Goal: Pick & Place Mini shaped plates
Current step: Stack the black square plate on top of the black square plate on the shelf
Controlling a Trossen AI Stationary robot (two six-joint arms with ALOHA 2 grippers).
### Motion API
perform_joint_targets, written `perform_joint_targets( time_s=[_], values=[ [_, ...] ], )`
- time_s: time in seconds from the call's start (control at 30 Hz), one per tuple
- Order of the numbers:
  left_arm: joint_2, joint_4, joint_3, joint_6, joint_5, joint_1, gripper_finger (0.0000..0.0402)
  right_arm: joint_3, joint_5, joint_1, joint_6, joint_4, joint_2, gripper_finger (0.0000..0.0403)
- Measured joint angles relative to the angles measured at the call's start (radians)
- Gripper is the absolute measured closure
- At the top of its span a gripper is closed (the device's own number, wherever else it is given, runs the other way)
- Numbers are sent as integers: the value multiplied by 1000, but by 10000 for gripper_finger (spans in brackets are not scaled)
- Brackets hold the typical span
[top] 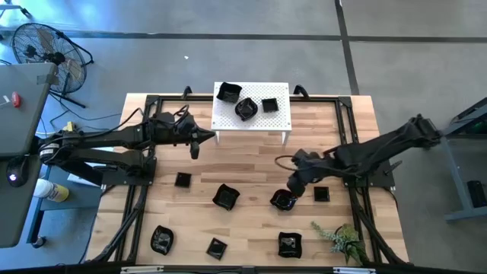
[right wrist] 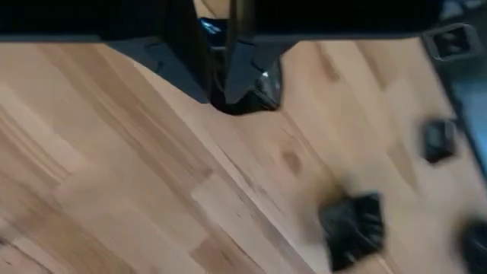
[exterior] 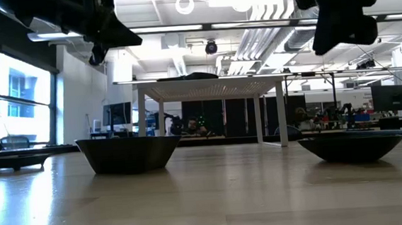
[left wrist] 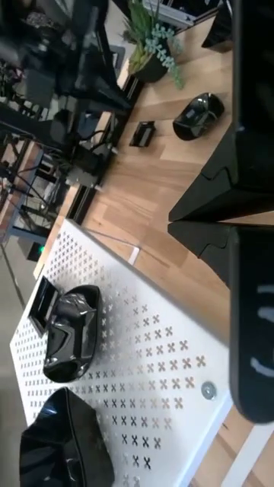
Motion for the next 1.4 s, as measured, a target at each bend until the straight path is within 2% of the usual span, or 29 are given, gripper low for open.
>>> perform_joint_targets(
  time_s=[0.13,0.3,0.43,0.6,0.9,1.2,1.3,1.4],
  values=[
    [2,9,0,0,-6,0,401,36,-64,-43,-107,-33,57,310],
    [27,6,0,-29,-29,0,401,22,-230,-132,-309,19,122,271],
    [29,7,0,-53,-40,0,401,-23,-343,-181,-466,61,196,269],
    [29,6,0,-72,-28,0,401,-31,-402,-199,-590,114,307,269],
    [30,-6,0,-80,-21,0,401,-31,-452,-203,-619,194,435,270],
    [30,-6,0,-82,-15,0,401,-31,-458,-203,-581,183,402,270],
    [30,-7,0,-82,2,0,401,-30,-448,-203,-583,97,328,269],
    [30,-7,0,-81,4,0,401,-30,-415,-208,-589,-63,225,269]
  ],
)
